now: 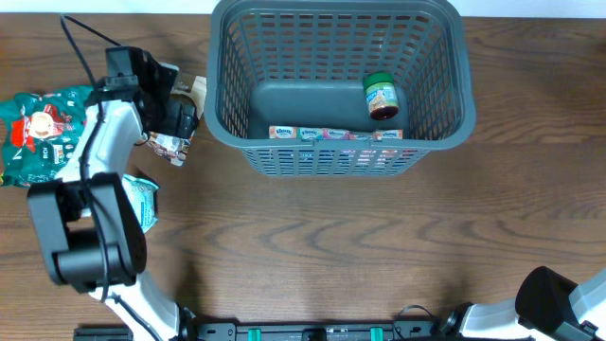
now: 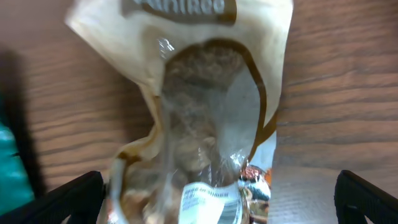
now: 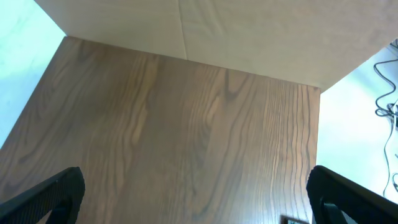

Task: Pack container
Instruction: 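Move the left gripper over the brown Pantree pouch and grasp it, then lift the Pantree pouch and carry it over the basket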

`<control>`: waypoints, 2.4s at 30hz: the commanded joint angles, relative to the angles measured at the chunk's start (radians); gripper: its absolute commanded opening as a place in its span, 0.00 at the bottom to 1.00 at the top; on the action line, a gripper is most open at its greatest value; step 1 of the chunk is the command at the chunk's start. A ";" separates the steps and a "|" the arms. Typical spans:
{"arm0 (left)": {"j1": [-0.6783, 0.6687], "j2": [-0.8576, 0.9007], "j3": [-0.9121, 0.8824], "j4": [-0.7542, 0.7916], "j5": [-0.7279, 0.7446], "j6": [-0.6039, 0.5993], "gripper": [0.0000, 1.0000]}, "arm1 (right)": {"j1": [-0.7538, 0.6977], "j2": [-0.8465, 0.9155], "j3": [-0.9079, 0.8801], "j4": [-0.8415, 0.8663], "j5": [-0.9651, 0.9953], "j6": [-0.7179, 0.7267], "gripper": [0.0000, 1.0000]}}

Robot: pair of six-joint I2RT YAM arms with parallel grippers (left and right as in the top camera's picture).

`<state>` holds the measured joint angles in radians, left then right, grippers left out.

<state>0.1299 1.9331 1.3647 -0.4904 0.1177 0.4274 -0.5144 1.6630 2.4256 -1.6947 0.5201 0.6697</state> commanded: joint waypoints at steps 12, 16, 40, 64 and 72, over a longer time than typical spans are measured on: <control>0.005 0.187 0.022 0.058 0.010 0.025 0.99 | -0.004 0.005 -0.001 -0.003 0.010 0.010 0.99; 0.005 0.214 0.022 0.055 0.010 0.025 0.88 | -0.004 0.005 -0.001 -0.003 0.010 0.010 0.99; -0.008 -0.323 0.221 0.040 0.068 -0.085 0.06 | -0.004 0.005 -0.002 -0.003 0.010 0.010 0.99; -0.469 -0.401 0.267 0.121 0.380 0.087 0.06 | -0.004 0.005 -0.001 -0.003 0.010 0.010 0.99; -0.578 -0.222 0.267 -0.018 0.379 0.244 0.06 | -0.004 0.005 -0.001 -0.003 0.010 0.010 0.99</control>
<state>-0.4267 1.6745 1.6314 -0.4797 0.4774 0.5648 -0.5144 1.6630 2.4256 -1.6947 0.5201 0.6697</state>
